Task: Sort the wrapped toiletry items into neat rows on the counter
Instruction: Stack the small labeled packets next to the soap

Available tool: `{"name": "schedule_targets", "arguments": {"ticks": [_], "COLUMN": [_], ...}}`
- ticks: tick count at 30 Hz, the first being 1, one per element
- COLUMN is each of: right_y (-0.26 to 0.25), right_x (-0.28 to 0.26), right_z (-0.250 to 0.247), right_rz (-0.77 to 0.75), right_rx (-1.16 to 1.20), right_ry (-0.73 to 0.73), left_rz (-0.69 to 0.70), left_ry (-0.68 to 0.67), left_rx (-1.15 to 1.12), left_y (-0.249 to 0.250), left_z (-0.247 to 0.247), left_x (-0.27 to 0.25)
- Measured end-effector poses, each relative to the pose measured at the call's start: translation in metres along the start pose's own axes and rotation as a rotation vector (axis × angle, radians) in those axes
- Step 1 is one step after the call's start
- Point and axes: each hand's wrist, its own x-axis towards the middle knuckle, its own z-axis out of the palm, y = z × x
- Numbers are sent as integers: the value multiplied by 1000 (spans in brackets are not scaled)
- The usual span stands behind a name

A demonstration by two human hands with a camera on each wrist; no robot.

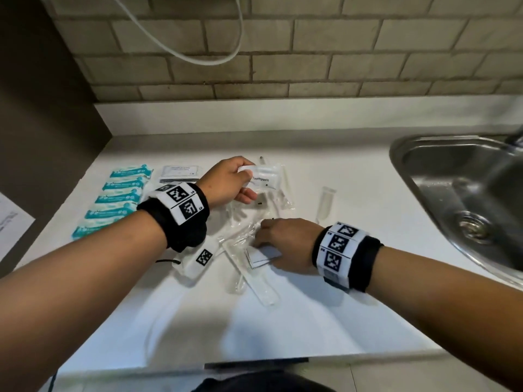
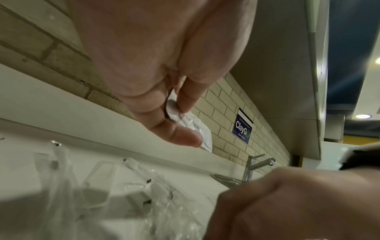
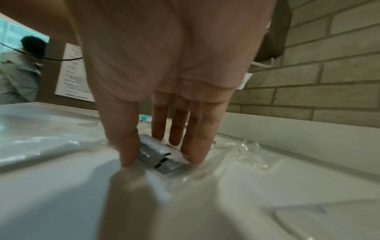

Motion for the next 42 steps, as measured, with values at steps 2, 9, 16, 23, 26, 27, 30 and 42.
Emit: {"name": "schedule_targets", "arguments": {"ticks": [2,9,16,23,26,27,30,42], "right_y": [-1,-11,-11,-2,-4,-5,-10,-74], "right_x": [2,8,20,27,38,42,57,130], "right_z": [0,0,-24,-74,-91,-94,-96,-80], "right_rz": [50,198,313,296,236,223,220,156], "right_rx": [14,13,27,225,259,276,330,405], "right_ry": [15,18,-19,182,245,250,260,327], "left_rz": [-8,-29,-50,-54,-81,-94,-112,-130], "left_ry": [-12,-61,-52,-38,-54,-62,-72,-37], "left_rx": [-13,-11,23,32,-52,-95,-260,75], "left_y": [-2,-6,-17,-24,-24,-23,-22,-64], "left_z": [-2,-9,-26,-40,-47,-50,-62,-128], "left_x": [-4,-10,-13,-15,-15,-15,-19,-44]}}
